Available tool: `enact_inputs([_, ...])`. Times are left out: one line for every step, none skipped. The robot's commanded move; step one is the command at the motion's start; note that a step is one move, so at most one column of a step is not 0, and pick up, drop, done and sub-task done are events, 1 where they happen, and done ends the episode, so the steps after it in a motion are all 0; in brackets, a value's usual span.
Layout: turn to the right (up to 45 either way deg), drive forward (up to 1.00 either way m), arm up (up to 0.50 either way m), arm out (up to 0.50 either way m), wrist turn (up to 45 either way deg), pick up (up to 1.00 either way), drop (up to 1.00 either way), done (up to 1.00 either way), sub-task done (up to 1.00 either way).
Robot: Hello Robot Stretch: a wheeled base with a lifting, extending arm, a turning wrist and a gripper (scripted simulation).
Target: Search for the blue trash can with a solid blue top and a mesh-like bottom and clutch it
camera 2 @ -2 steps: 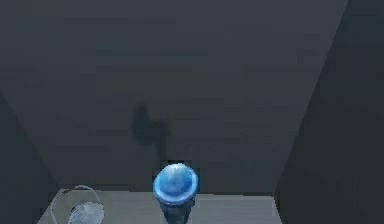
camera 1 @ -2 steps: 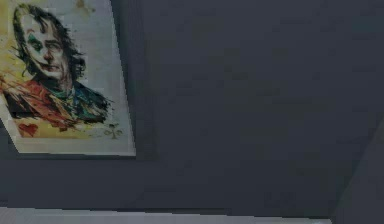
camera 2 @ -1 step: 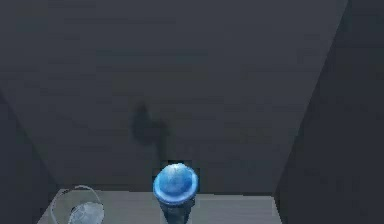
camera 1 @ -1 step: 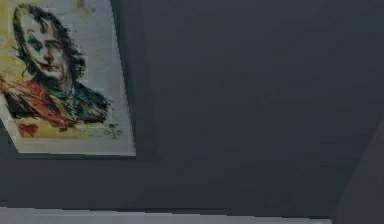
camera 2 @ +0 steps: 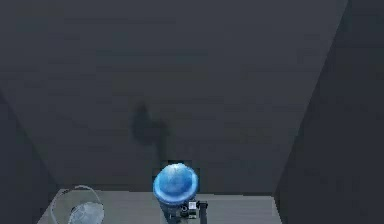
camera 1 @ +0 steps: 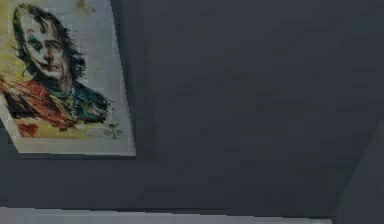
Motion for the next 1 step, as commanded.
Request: enact_inputs([0.0,0.00,0.00,0.00,45.0,0.00,0.00,0.00,0.00])
